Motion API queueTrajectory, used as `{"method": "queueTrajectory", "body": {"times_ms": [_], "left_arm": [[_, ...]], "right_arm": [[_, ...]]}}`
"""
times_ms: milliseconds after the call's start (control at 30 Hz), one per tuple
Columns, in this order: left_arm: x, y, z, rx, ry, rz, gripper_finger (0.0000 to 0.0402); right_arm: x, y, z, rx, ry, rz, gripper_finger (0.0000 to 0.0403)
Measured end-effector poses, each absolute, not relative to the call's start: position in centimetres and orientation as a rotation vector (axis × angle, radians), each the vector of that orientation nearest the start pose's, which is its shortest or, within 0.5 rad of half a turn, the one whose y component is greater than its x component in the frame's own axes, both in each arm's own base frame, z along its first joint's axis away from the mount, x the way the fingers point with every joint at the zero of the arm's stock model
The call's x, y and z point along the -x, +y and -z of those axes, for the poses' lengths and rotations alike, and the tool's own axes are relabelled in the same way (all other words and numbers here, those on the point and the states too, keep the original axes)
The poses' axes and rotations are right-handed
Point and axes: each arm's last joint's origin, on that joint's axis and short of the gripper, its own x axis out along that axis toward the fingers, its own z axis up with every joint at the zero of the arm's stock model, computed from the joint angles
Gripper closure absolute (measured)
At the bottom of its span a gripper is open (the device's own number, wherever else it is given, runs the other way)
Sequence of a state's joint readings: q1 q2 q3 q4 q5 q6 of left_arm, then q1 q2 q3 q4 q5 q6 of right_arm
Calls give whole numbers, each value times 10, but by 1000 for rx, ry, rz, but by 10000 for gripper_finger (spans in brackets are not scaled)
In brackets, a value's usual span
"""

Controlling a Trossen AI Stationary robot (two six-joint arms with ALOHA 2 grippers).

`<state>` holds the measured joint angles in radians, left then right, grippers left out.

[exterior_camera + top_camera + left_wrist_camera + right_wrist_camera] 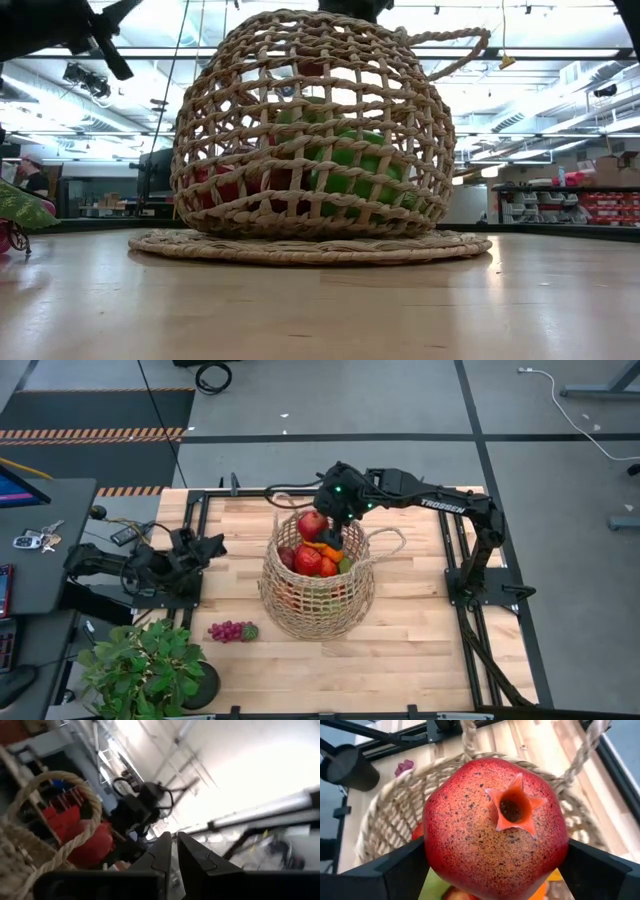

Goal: Build produce basket
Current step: Put the red pomegranate into the brown basket

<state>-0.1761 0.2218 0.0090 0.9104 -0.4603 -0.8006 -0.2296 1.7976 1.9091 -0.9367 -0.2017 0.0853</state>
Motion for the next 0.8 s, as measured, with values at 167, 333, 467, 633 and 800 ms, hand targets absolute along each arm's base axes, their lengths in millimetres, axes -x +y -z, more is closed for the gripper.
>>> {"method": "queueTrajectory", "body": {"times_ms": [167,333,467,633,800], "left_arm": [[-91,-1,-237,1061,-717,-62,363],[-101,-1,-260,891,-492,-207,372],[-111,1,-277,827,-349,-306,383],[-137,2,-292,753,-216,-327,389],[-167,1,-309,721,-133,-283,390]], "right_arm": [[-375,-75,-377,-318,800,102,5],[-376,-71,-378,-299,797,144,5],[-376,-71,-378,-293,796,146,5],[-374,-71,-376,-280,818,145,5],[-368,-71,-378,-235,847,124,5]]}}
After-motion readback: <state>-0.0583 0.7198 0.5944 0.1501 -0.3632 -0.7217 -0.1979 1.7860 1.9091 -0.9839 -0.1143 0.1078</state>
